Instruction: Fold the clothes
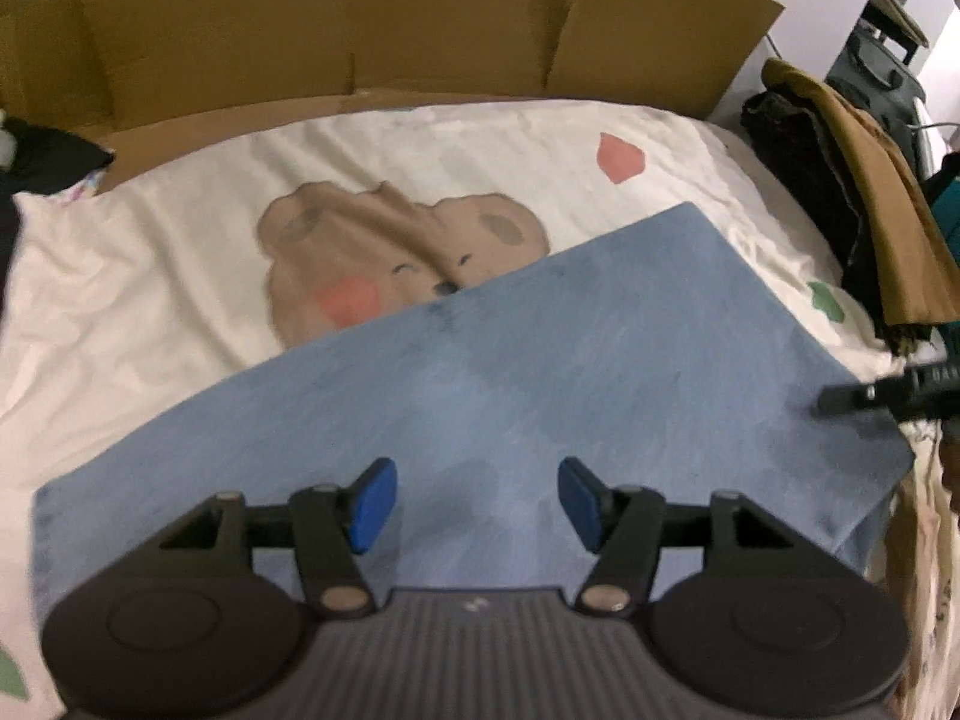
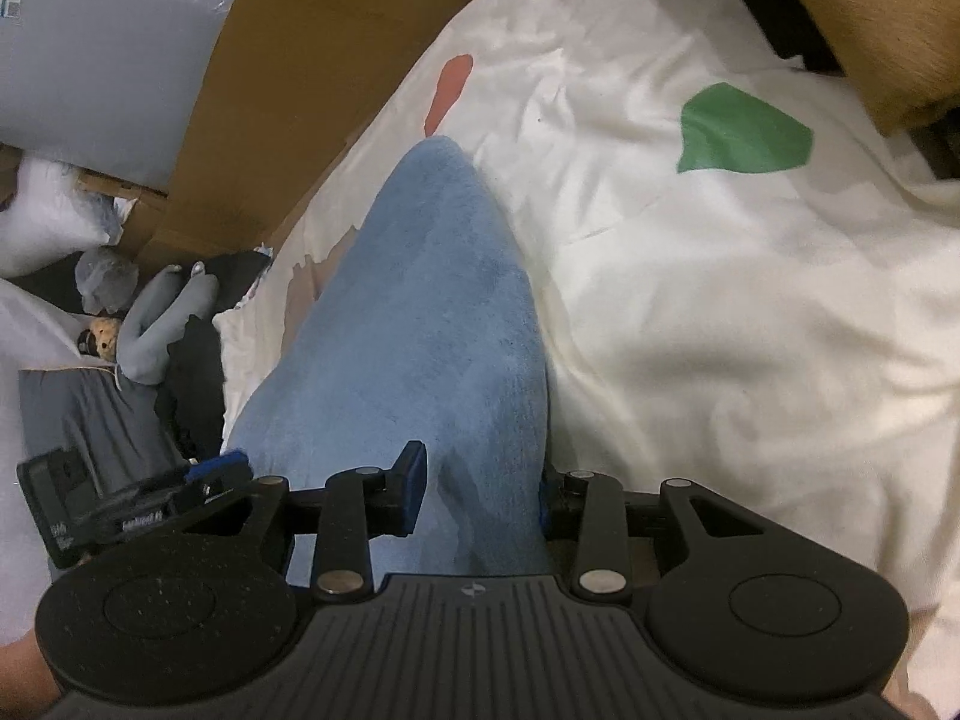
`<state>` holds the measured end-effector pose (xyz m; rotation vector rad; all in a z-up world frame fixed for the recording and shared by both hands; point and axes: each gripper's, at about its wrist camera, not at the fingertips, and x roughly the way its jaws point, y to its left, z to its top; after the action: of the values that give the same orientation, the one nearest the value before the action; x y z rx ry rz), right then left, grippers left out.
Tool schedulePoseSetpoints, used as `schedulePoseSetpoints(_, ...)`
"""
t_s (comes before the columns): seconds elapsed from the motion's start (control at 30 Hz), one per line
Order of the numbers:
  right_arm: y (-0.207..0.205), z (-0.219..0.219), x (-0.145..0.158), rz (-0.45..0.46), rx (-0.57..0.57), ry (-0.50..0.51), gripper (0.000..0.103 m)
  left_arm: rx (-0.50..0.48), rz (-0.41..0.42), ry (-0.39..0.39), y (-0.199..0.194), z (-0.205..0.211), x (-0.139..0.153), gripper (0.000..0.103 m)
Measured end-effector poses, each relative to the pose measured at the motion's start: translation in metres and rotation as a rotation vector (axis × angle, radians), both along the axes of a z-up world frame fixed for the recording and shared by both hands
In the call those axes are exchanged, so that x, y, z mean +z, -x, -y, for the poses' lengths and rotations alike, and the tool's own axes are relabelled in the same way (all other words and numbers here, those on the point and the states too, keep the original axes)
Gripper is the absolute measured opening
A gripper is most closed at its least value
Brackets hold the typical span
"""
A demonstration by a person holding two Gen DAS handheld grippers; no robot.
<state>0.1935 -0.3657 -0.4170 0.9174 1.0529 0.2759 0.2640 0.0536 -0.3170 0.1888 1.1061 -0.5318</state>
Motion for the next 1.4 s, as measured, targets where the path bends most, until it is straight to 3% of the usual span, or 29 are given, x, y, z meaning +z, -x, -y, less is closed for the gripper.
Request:
schedulePoseSetpoints(0.13,-0.014,0.0,0.001,-0.027,0.034,0.009,0.037,0.017,0.0,-0.005,0.012,-0.021,0.009,0.064)
schedulePoseSetpoints(0.33,-0.028,-0.001,-0.004,-0.07,0.046,-0.012,0.036,0.124,-0.003,0.035,0.035,-0.06,0.016,0.064)
schedulePoseSetpoints(0.4,-0.03,0.0,-0.001,-0.074,0.052,-0.013,0.014,0.141,0.007,0.033,0.044,-0.073,0.018,0.065)
schedulePoseSetpoints(0.47,-0.031,0.001,0.005,-0.073,0.063,-0.01,0.01,0.155,0.022,0.02,0.053,-0.085,0.021,0.066)
schedulePoseSetpoints(0.93,-0.056,-0.063,0.12,-0.054,0.212,0.183,0.006,0.285,0.085,0.055,0.087,-0.143,0.028,0.07)
schedulePoseSetpoints(1.13,-0.072,-0.113,0.164,-0.067,0.324,0.383,0.006,0.323,0.108,0.089,0.096,-0.158,0.028,0.074)
schedulePoseSetpoints(1.4,-0.086,-0.181,0.215,-0.075,0.428,0.575,0.006,0.362,0.073,0.151,0.103,-0.18,0.017,0.074)
